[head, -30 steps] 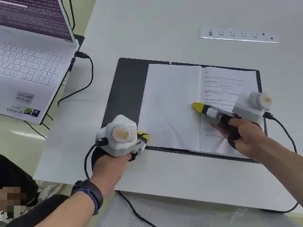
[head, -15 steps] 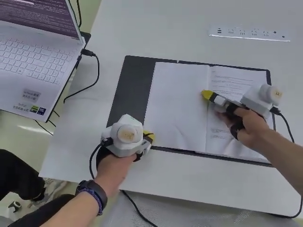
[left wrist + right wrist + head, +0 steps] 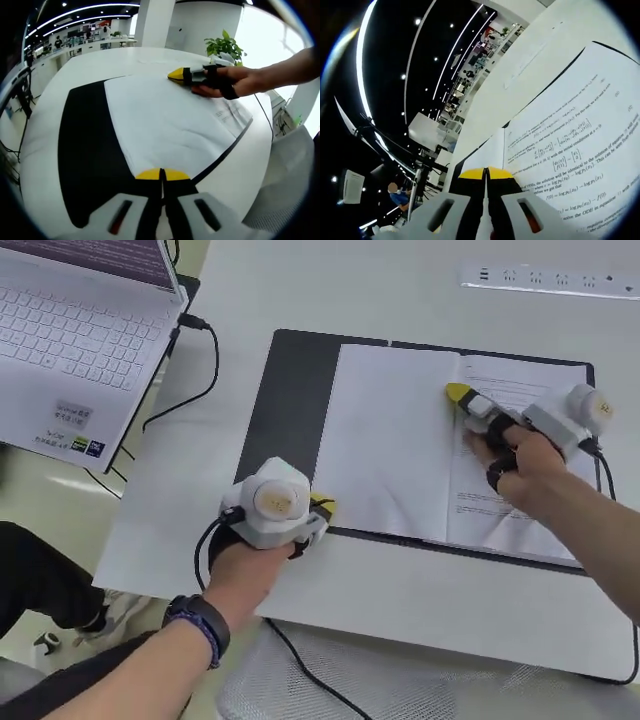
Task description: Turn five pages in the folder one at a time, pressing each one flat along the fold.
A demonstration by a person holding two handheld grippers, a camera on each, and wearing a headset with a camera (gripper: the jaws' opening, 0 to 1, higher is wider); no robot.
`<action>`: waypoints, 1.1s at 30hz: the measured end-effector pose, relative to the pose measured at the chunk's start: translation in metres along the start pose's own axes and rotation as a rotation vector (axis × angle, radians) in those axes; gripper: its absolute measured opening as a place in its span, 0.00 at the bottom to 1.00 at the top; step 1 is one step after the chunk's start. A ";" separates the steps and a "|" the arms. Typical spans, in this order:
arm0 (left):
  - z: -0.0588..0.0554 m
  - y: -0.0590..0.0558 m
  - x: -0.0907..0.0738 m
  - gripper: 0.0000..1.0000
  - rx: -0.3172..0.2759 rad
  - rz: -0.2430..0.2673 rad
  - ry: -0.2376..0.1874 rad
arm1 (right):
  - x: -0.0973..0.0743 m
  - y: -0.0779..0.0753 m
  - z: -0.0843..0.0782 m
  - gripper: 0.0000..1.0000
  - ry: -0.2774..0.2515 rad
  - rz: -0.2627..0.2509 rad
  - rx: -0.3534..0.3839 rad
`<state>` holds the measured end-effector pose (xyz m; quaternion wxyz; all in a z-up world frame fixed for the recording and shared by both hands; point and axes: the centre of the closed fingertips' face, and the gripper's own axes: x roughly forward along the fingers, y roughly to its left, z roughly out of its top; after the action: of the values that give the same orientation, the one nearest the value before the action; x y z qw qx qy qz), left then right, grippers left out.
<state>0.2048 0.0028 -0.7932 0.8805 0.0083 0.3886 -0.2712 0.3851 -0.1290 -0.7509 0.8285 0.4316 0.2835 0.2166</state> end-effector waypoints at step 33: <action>-0.001 0.004 0.003 0.00 -0.007 0.000 -0.006 | 0.057 -0.042 0.040 0.00 -0.042 -0.043 -0.040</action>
<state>0.2078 0.0047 -0.7969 0.8818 0.0043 0.3870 -0.2697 0.4587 -0.1405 -0.7837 0.8472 0.4134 0.2706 0.1953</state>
